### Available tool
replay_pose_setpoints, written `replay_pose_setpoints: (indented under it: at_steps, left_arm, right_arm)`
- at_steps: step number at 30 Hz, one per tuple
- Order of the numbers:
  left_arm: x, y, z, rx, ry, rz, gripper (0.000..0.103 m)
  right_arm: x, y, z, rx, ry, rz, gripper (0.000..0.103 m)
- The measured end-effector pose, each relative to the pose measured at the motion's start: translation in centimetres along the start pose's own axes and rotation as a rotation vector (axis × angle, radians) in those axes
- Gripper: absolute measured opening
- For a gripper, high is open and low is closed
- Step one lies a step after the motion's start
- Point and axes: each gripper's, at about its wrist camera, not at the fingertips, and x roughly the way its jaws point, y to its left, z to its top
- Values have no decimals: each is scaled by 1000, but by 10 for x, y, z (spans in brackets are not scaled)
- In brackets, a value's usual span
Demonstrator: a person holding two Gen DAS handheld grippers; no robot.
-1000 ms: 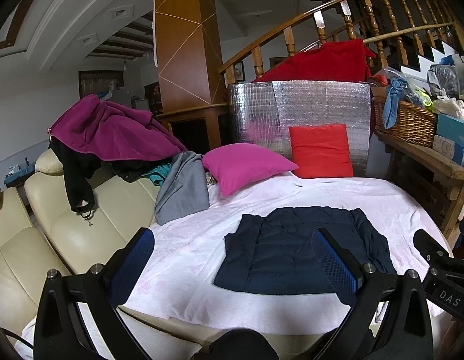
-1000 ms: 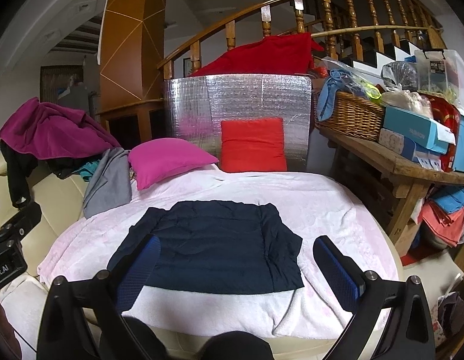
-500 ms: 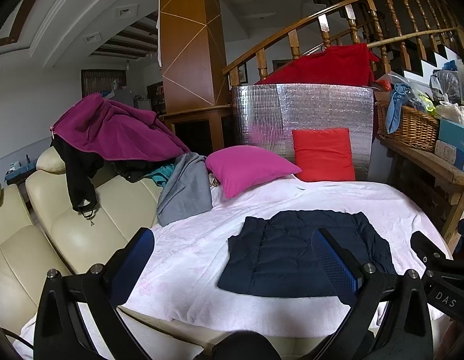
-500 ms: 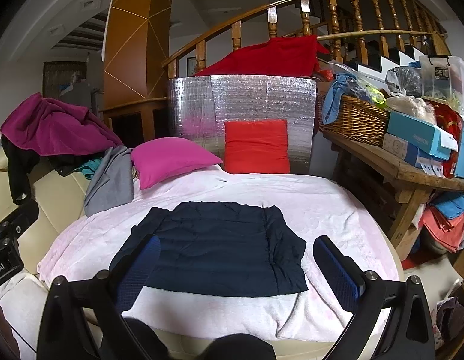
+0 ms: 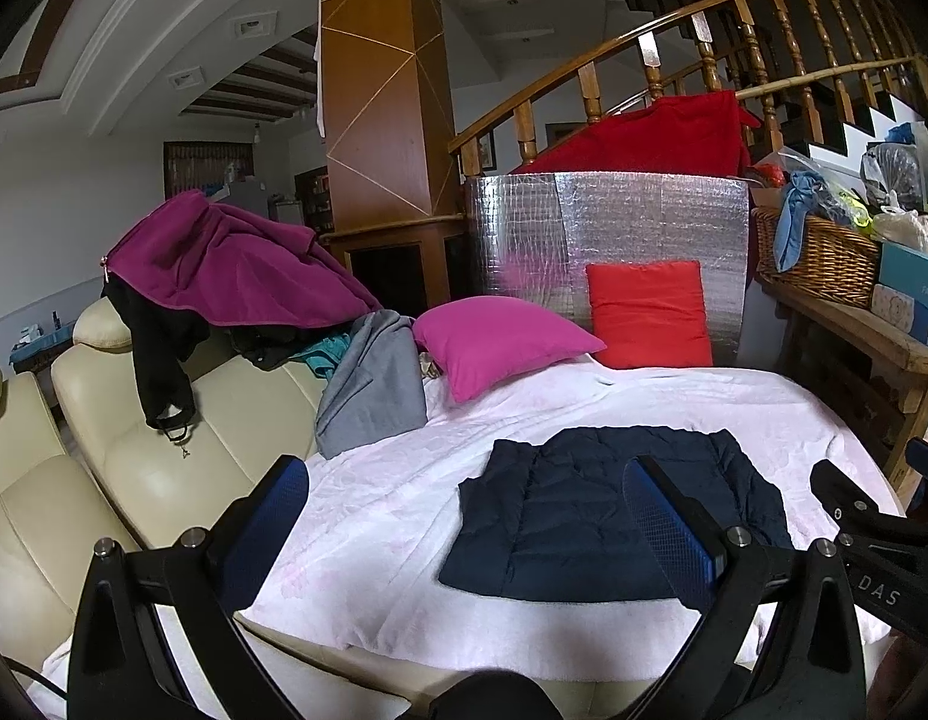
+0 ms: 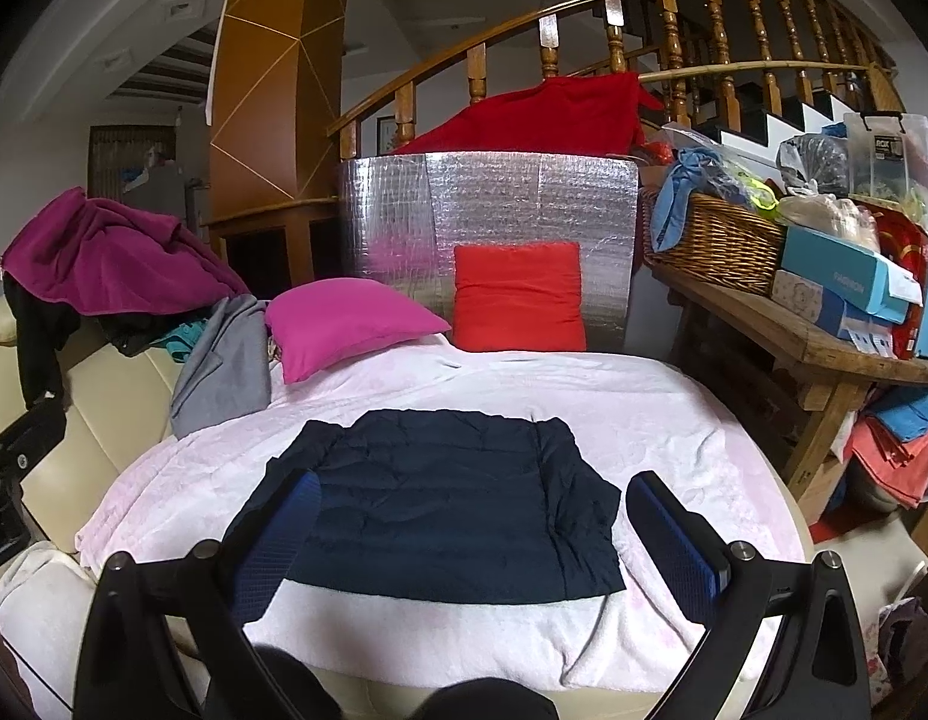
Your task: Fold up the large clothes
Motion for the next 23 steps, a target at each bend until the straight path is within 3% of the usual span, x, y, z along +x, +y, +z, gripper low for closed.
replay_pose_setpoints:
  at_steps: [14, 23]
  left_arm:
    - [9, -5, 5, 13, 11, -18, 103]
    - [35, -13, 4, 9, 68, -105, 103]
  right_arm:
    - [9, -7, 4, 2, 1, -3, 103]
    - [32, -21, 10, 15, 13, -33, 103]
